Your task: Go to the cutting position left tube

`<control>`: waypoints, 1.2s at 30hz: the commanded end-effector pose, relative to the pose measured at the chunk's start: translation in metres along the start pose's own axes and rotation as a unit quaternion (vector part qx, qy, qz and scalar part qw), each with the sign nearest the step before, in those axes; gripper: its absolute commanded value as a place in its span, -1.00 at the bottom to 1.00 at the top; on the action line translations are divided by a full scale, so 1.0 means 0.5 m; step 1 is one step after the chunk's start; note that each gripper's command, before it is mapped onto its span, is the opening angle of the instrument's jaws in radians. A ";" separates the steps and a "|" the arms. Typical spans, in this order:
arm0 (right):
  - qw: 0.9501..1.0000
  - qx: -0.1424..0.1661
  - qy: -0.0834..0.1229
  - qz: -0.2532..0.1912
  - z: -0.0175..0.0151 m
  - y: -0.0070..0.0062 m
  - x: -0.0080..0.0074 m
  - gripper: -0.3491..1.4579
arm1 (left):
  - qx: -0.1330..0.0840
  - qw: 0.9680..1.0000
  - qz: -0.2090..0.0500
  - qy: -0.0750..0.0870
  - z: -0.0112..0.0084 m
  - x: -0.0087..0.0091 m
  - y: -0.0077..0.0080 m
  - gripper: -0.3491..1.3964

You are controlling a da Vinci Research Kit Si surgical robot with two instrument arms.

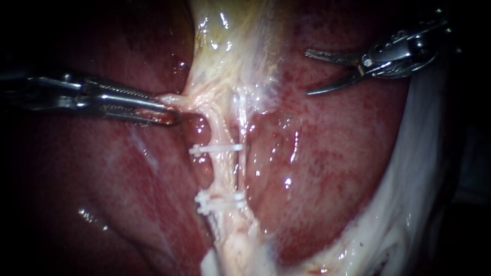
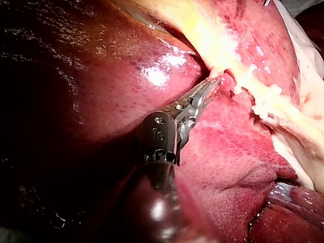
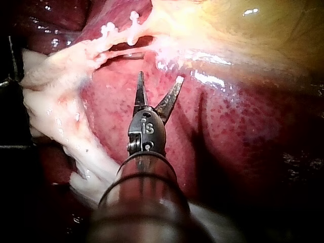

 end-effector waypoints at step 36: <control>0.986 0.152 0.012 0.064 0.0141 -0.0192 0.0019 0.97 | 0.007 0.999 -0.007 0.032 -0.0167 0.0090 0.0029 -1.00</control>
